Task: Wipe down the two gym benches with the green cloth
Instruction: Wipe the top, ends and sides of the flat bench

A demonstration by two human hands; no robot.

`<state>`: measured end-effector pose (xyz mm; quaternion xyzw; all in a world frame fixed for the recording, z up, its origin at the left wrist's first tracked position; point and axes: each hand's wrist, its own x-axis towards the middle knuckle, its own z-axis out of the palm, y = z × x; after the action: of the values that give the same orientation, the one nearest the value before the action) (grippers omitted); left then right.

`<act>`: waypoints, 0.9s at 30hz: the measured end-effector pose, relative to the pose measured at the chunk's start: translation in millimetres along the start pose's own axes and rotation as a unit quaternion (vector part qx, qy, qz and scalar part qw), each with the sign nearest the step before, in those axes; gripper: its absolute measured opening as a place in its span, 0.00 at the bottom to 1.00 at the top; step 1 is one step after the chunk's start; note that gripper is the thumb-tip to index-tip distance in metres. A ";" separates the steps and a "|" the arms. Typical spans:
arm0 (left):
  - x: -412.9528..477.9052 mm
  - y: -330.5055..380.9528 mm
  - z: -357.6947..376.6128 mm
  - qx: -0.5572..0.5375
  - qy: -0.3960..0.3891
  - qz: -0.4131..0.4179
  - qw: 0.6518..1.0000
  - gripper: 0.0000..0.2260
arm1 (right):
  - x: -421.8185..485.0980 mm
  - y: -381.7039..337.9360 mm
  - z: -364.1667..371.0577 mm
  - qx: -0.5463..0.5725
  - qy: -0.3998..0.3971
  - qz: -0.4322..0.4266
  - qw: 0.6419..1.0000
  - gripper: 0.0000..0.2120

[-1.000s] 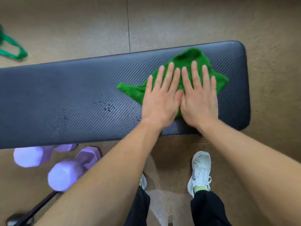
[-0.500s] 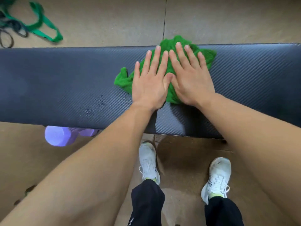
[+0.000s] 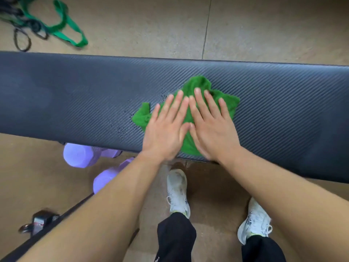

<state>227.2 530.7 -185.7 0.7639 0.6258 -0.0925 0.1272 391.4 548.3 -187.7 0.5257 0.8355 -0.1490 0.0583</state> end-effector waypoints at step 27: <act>14.6 -1.5 -8.2 -0.005 0.010 0.051 0.999 0.28 | -1.1 -23.3 -1.7 0.049 0.028 0.182 0.982 0.33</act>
<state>228.5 547.1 -182.5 0.7949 0.5880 -0.0756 0.1292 371.1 538.6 -181.4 0.6750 0.7188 -0.1625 0.0353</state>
